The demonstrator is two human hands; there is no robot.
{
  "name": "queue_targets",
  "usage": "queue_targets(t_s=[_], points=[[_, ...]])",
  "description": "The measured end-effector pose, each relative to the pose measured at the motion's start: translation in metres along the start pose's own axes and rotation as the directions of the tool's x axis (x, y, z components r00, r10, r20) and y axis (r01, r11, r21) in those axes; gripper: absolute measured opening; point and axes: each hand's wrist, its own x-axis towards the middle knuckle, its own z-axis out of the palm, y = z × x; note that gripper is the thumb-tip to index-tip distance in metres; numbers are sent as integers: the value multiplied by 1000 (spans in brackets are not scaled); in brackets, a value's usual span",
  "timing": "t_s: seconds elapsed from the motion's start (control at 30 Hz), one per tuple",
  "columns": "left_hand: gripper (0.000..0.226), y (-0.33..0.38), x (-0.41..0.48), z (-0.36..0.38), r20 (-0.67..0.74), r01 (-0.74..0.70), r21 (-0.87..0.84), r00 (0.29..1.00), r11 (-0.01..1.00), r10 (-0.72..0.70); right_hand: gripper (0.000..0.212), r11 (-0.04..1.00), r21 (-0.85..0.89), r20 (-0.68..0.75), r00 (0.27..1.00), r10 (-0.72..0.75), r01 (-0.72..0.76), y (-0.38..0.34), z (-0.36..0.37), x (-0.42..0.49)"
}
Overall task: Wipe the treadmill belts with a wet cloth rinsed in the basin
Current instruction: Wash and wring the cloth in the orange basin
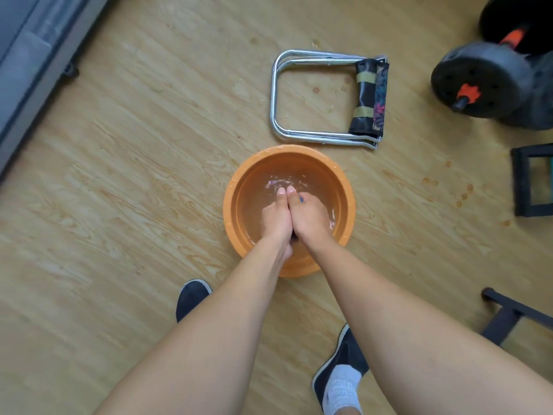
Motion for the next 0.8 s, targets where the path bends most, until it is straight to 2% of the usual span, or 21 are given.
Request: queue_targets(t_s=[0.1,0.2,0.33,0.43,0.53,0.6,0.67,0.73,0.8], points=[[56,4,-2,0,-81,-70,-16,994,997,68,53,997,43,-18,998,63,-62,-10,1,2],[59,6,0,0,-162,-110,-1,981,994,109,48,996,39,26,996,85,-86,-13,4,5],[59,1,1,-2,-184,-121,-27,976,992,114,44,996,6,68,994,91,-92,-13,1,4],[55,0,-7,-3,-172,-167,-12,972,986,162,50,998,29,32,998,52,-53,-17,-2,-3],[45,3,-16,-12,-142,-316,173,929,933,341,45,993,91,5,997,76,-76,-19,-7,-8],[45,6,-20,-19,-100,-428,310,873,849,477,46,988,104,31,993,115,-118,-20,-12,-11],[51,8,-23,-24,-78,-473,432,829,768,554,49,988,100,38,993,115,-118,-26,-16,-16],[68,12,-26,-22,-95,-418,463,854,782,512,56,990,108,10,996,92,-92,-33,-16,-18],[73,14,-28,-17,-110,-369,378,893,849,437,58,989,121,-10,996,91,-90,-40,-15,-20]])
